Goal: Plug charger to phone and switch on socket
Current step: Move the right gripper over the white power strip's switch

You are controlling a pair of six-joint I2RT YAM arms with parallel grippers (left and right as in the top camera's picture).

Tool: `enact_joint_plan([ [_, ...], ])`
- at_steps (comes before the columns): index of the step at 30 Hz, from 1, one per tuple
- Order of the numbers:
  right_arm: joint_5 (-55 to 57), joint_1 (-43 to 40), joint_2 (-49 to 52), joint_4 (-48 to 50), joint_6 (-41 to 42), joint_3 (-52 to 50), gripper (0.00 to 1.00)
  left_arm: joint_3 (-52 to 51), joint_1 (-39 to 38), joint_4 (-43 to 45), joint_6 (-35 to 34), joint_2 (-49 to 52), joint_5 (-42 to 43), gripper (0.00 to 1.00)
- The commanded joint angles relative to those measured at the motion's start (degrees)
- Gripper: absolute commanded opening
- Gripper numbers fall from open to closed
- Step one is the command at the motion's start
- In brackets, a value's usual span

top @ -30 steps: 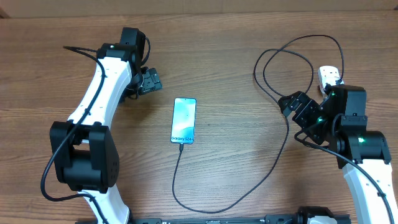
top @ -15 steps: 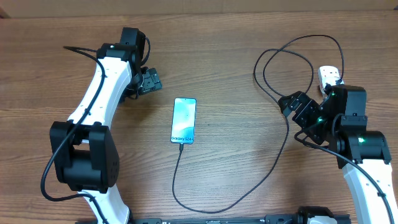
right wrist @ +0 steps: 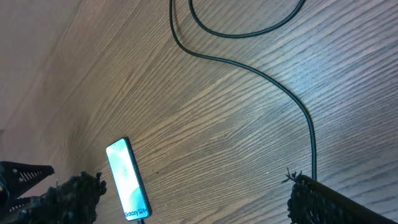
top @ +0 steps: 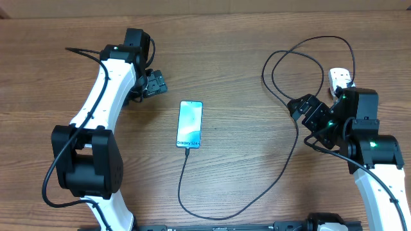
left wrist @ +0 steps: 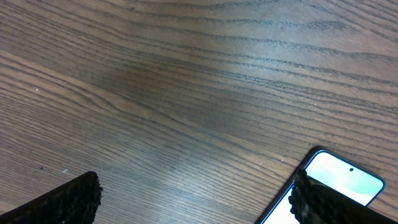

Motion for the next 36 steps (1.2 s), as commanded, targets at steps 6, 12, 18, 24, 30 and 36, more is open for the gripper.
enact_joint_plan([
  [6, 0.7, -0.1, -0.5, 0.1, -0.1, 1.1, 1.00, 1.1, 0.1, -0.2, -0.8, 0.5, 0.5, 1.00],
  [12, 0.4, -0.1, -0.5, -1.4, -0.1, 1.1, 1.00, 1.1, 0.1, -0.2, -0.7, 0.5, 0.5, 1.00],
  [18, 0.3, -0.1, -0.5, -0.8, -0.1, 1.1, 0.93, 1.1, 0.1, -0.2, -0.8, 0.5, 0.5, 1.00],
  [24, 0.9, -0.1, -0.5, -0.8, -0.1, 1.4, 0.20, 1.1, 0.1, -0.2, -0.8, 0.5, 0.5, 1.00],
  [30, 7.0, -0.1, 0.9, -7.5, -0.1, 9.2, 0.45, 1.1, 0.1, -0.2, -0.7, 0.5, 0.5, 1.00],
  [36, 12.5, -0.1, 7.5, -21.0, 0.0, 25.0, 1.00, 1.1, 0.1, -0.2, -0.8, 0.5, 0.5, 1.00],
])
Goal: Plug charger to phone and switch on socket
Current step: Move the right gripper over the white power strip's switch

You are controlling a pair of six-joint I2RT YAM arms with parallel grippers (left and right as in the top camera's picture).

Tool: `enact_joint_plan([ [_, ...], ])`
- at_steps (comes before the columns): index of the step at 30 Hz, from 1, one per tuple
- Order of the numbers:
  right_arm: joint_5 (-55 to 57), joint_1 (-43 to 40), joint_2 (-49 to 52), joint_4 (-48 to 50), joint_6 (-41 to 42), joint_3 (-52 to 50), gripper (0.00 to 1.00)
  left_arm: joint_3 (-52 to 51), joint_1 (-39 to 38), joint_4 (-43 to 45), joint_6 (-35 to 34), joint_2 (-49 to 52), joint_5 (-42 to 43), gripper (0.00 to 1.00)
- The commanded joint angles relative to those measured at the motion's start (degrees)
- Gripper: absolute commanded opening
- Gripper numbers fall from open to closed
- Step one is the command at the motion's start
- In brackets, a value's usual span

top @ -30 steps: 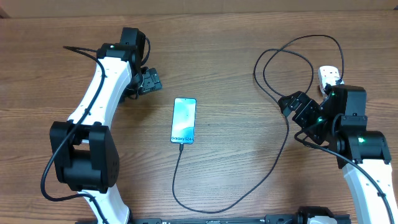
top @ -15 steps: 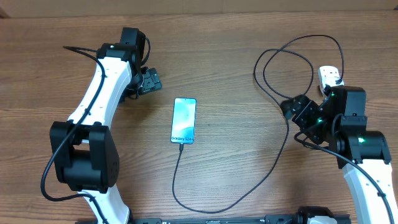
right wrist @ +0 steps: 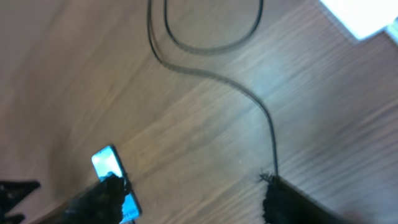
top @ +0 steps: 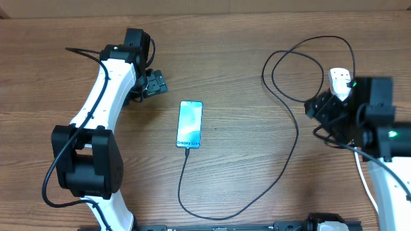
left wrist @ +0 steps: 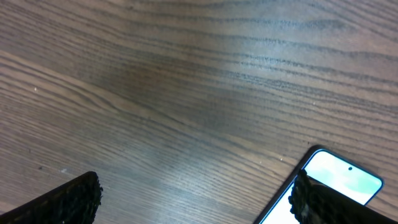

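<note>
A lit phone (top: 190, 124) lies flat mid-table, the black charger cable (top: 282, 173) running into its near end. The cable loops right and up to the white socket (top: 339, 81) at the far right. My right gripper (top: 323, 108) hovers open just left of and below the socket, with nothing between its fingers; its wrist view shows the cable (right wrist: 268, 127), the socket corner (right wrist: 360, 17) and the phone (right wrist: 112, 171). My left gripper (top: 154, 83) stands open up-left of the phone, empty; the phone's corner (left wrist: 345, 177) shows past its right finger.
The wooden table (top: 244, 51) carries the cable's loops (top: 292, 64) behind the right gripper. The table's far edge runs along the top of the overhead view. Both arm bases stand at the near edge.
My right gripper has moved right and a little back, closer to the white socket, which now shows in the corner of its wrist view. The left arm, phone and cable have not moved.
</note>
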Motion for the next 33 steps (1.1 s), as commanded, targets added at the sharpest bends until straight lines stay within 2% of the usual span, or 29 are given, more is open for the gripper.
enact_joint_plan([
  [1, 4.4, -0.1, 3.7, -4.5, -0.4, 8.8, 1.00, 1.1, 0.1, -0.1, -0.8, 0.5, 0.3, 1.00],
  [19, 8.0, -0.1, 6.6, -5.8, -0.6, 10.1, 1.00, 1.1, 0.1, -0.1, -0.8, 0.5, 0.3, 1.00],
  [24, 12.8, -0.2, 7.0, -5.7, -0.6, 10.1, 1.00, 1.1, 0.1, -0.1, -0.7, 0.5, 0.3, 1.00],
  [33, 16.1, -6.3, 14.1, -3.5, -0.6, 10.1, 1.00, 1.1, 0.1, -0.1, -0.8, 0.5, 0.3, 1.00],
])
